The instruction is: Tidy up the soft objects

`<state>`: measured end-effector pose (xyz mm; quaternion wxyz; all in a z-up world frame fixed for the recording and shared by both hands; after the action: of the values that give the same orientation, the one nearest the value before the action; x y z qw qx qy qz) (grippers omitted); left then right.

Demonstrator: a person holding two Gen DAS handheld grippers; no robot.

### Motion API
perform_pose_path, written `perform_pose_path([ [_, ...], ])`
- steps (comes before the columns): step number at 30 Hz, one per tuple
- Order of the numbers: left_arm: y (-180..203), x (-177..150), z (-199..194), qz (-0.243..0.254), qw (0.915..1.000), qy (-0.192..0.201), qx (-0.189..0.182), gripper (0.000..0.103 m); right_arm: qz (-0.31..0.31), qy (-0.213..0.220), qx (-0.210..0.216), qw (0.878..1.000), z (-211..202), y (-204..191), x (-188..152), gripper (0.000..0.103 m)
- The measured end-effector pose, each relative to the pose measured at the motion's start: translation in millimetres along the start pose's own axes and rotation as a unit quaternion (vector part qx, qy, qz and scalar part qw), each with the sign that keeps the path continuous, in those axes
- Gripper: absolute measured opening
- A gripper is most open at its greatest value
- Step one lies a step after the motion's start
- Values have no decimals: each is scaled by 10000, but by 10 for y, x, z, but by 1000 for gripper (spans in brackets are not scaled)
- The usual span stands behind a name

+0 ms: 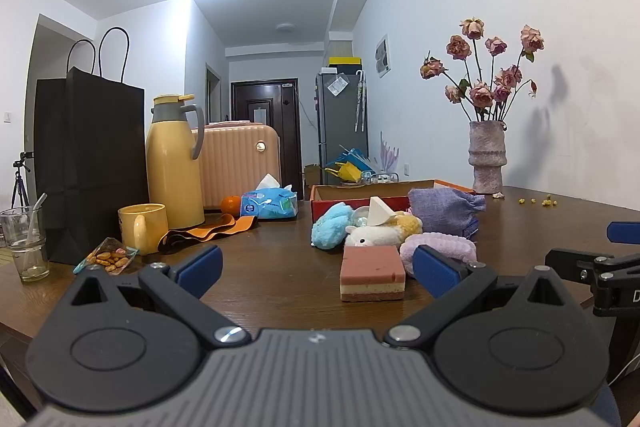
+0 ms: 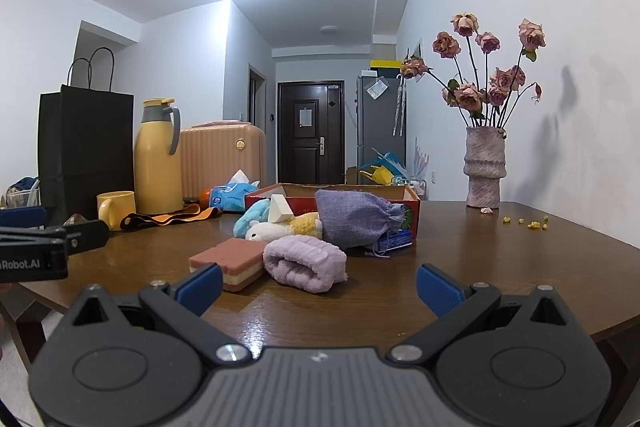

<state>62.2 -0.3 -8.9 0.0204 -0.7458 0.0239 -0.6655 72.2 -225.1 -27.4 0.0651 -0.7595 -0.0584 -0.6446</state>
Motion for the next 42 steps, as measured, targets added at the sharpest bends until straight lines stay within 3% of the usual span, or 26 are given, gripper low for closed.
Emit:
perform_pose_path([
  [16, 7, -22, 28, -42, 9999, -101, 12, 103, -8, -27, -8, 10000, 4, 8, -15, 103],
  [23, 17, -99, 380, -44, 9992, -399, 26, 103, 12, -149, -55, 9999, 189, 50, -30, 103],
  [28, 10, -79, 786, -153, 9969, -757, -127, 103, 122, -233, 190, 9995, 457, 75, -7, 103],
  [33, -21, -62, 1140, -291, 9940, -1014, -276, 103, 266, -722, 784, 9940, 824, 57, 22, 103],
  [36, -9, -61, 1304, -255, 9936, -1048, -337, 97, 384, -771, 1123, 9899, 993, 14, 54, 91],
  [38, 12, -54, 1409, -328, 9922, -1115, -455, 85, 356, -936, 1234, 9873, 1128, -39, 35, 64],
  [40, 9, -63, 1552, -475, 9885, -1312, -584, 67, 345, -1167, 1373, 9830, 1268, -109, -12, 47],
  [42, 7, -77, 1682, -545, 9851, -1504, -634, 55, 355, -1299, 1487, 9797, 1377, -165, -39, 41],
])
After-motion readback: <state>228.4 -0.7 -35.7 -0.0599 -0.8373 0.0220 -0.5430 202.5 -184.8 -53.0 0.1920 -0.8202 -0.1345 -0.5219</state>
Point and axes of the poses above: each gripper's, at about its wrist camera, not at the fingertips, and z roughly the way its jaws point, y to its right, x to its top, the point moved 6 cm from there along z, roughly the way its jaws point
